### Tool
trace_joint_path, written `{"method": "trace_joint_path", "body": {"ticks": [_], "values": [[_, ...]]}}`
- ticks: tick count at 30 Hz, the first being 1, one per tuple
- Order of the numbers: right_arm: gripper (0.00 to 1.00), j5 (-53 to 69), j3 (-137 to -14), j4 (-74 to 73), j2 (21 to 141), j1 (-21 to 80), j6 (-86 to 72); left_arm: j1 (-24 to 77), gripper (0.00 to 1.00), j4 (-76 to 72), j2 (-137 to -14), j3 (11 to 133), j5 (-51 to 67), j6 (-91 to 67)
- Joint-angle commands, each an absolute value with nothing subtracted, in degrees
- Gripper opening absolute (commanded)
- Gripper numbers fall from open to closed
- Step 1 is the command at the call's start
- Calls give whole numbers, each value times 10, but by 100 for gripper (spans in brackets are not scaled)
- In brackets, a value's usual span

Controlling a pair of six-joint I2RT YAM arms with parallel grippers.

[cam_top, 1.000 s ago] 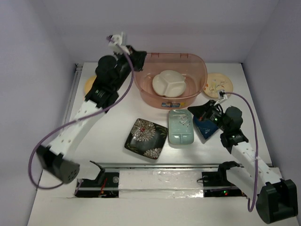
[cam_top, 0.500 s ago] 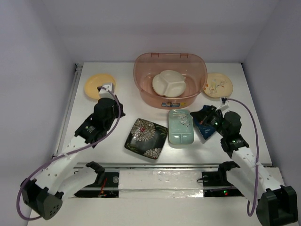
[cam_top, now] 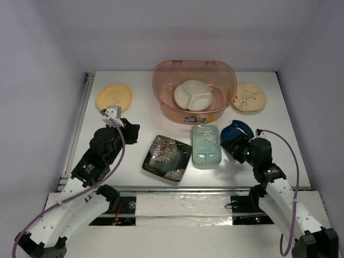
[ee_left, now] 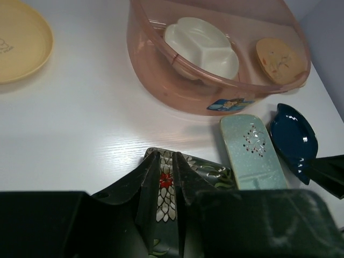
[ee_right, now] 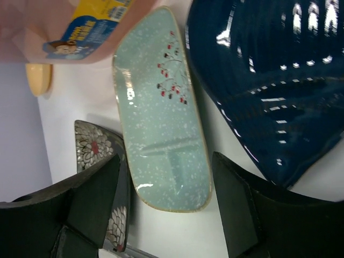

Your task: Place the plates into the plastic bin on the countertop

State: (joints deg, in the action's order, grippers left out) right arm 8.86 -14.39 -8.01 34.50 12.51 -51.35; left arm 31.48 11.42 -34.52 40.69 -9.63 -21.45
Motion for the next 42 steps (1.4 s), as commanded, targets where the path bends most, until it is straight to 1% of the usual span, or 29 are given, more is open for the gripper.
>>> {"method": "trace_joint_path", "body": {"ticks": [1, 4, 12, 15, 16, 18, 23, 26, 27, 28, 30, 31, 32, 33, 35, 36, 40, 42], "values": [[74, 48, -182, -170, 353, 131, -521, 316, 13, 92, -317, 399, -69, -194], [72, 78, -184, -173, 383, 131, -525, 316, 15, 82, -293, 397, -58, -191], [71, 112, -180, -113, 478, 131, -548, 316, 16, 71, -265, 388, -18, -186], [66, 132, -180, -69, 524, 137, -555, 316, 16, 71, -260, 388, -16, -185], [62, 134, -182, -61, 535, 151, -558, 316, 16, 70, -258, 388, -15, -185], [57, 137, -183, -30, 569, 162, -569, 316, 16, 69, -257, 388, -15, -184], [53, 145, -169, 50, 632, 169, -586, 316, 16, 72, -254, 388, -22, -184], [46, 149, -156, 76, 650, 169, -592, 316, 15, 73, -258, 387, -31, -185], [43, 143, -153, 80, 651, 174, -596, 316, 15, 75, -258, 388, -36, -185], [36, 143, -149, 83, 650, 174, -599, 316, 15, 77, -260, 389, -40, -185], [29, 151, -135, 89, 642, 174, -615, 316, 14, 79, -260, 388, -48, -185], [21, 154, -131, 88, 625, 174, -618, 316, 14, 79, -258, 388, -49, -185], [19, 154, -128, 73, 614, 174, -619, 316, 14, 79, -257, 388, -51, -185], [10, 144, -128, 61, 591, 174, -615, 316, 14, 78, -255, 388, -53, -185], [2, 147, -127, 34, 568, 174, -614, 316, 14, 78, -254, 388, -53, -185], [0, 143, -131, 19, 556, 174, -608, 316, 14, 77, -254, 387, -53, -185], [0, 146, -153, -67, 479, 174, -585, 316, 14, 79, -256, 388, -54, -185], [0, 151, -169, -125, 413, 174, -572, 316, 14, 80, -257, 388, -59, -186]]}}
